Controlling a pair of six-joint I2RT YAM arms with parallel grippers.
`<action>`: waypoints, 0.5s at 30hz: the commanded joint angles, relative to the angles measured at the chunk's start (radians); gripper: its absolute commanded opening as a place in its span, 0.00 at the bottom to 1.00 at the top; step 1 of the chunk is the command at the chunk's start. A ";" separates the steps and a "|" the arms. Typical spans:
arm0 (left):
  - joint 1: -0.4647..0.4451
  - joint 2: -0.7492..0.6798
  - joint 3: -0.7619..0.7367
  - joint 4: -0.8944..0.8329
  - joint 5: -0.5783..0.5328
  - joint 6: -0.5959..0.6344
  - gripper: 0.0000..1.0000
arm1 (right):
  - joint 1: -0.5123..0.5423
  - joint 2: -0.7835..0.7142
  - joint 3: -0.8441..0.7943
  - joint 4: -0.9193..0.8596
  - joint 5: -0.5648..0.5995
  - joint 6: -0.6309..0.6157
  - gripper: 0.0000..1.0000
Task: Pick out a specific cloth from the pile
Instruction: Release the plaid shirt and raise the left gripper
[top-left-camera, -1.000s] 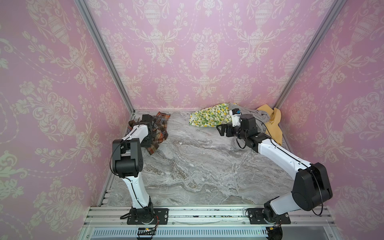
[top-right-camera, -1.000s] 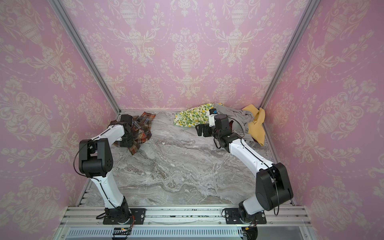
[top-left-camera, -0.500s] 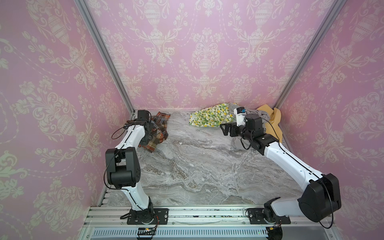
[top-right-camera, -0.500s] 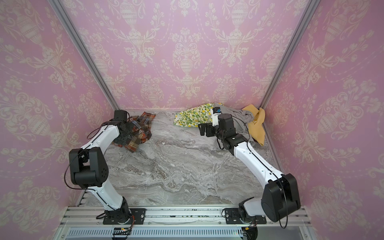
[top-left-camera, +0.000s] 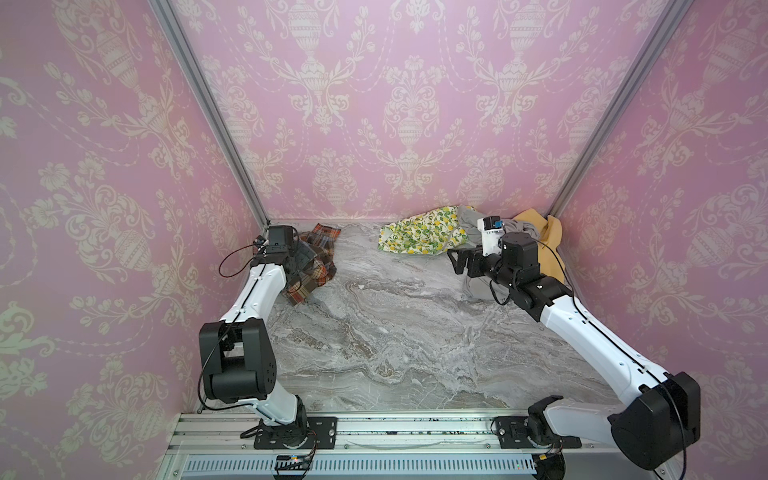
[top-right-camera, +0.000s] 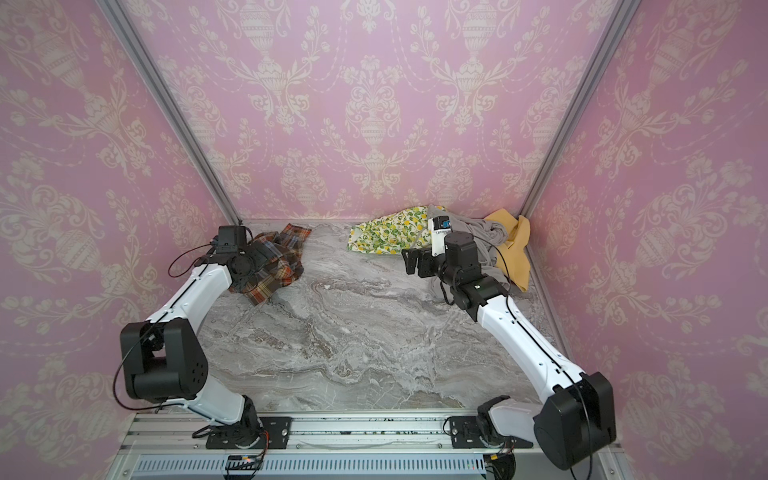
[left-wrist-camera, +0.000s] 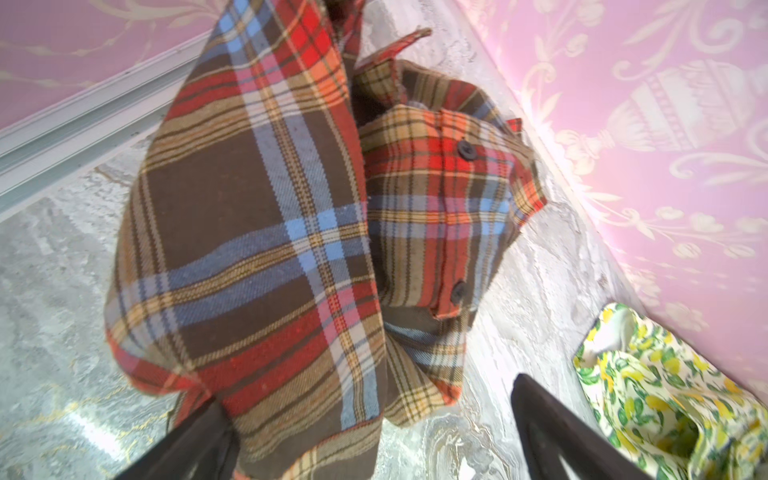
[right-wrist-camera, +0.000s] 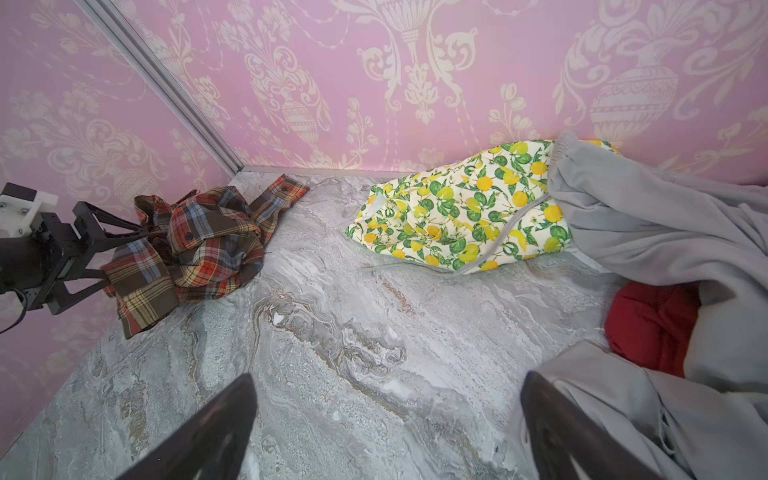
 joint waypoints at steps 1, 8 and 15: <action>0.007 -0.078 -0.053 0.088 0.087 0.139 0.99 | -0.007 -0.037 -0.030 -0.012 0.023 -0.035 1.00; 0.007 -0.143 -0.034 0.020 0.101 0.286 0.99 | -0.015 -0.053 -0.041 -0.034 0.043 -0.066 1.00; 0.007 -0.163 -0.028 -0.014 0.130 0.385 0.99 | -0.042 -0.083 -0.071 -0.033 0.088 -0.107 1.00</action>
